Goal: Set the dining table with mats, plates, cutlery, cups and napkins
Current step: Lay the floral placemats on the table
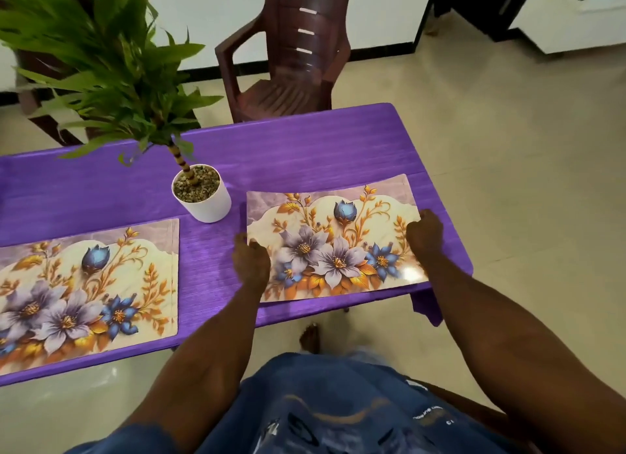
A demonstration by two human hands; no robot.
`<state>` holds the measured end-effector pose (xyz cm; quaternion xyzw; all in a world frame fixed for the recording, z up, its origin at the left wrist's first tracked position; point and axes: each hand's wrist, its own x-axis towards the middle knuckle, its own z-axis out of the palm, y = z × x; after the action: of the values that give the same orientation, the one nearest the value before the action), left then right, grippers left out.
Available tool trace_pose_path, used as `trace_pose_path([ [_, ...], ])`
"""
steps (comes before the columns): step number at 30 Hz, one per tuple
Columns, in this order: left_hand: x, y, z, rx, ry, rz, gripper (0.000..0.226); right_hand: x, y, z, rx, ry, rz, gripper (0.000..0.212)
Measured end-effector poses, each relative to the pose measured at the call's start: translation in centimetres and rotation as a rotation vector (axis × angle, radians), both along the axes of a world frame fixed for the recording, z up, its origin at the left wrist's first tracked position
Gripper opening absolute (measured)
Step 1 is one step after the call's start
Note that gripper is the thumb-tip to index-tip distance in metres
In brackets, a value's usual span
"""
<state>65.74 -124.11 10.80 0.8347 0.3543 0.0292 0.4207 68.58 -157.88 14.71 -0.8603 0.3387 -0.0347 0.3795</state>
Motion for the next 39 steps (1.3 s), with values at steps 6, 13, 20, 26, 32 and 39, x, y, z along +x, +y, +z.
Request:
trace_pose_path([
  [6, -0.7, -1.1, -0.9, 0.135, 0.060, -0.085, 0.038, 0.8, -1.5, -1.9, -0.083, 0.104, 0.115, 0.053],
  [13, -5.0, -2.3, -3.3, 0.387, 0.141, -0.375, 0.061, -1.6, -1.3, -4.4, -0.355, 0.084, 0.640, 0.052],
  [20, -7.9, -3.7, -5.0, 0.504, 0.122, -0.472, 0.072, -3.1, -2.6, -6.3, -0.522, 0.206, 0.771, 0.062],
  [26, -7.7, -3.7, -5.8, 0.513, 0.206, -0.507, 0.070, -3.0, -3.3, -6.5, -0.503, 0.215, 0.800, 0.067],
  [32, -7.7, -4.5, -5.7, 0.523, 0.250, -0.555, 0.075, -2.4, -4.6, -6.6, -0.470, 0.198, 0.844, 0.061],
  [39, -7.8, -5.4, -5.3, 0.533, 0.269, -0.601, 0.071, -2.5, -5.5, -7.0, -0.486, 0.228, 0.895, 0.064],
])
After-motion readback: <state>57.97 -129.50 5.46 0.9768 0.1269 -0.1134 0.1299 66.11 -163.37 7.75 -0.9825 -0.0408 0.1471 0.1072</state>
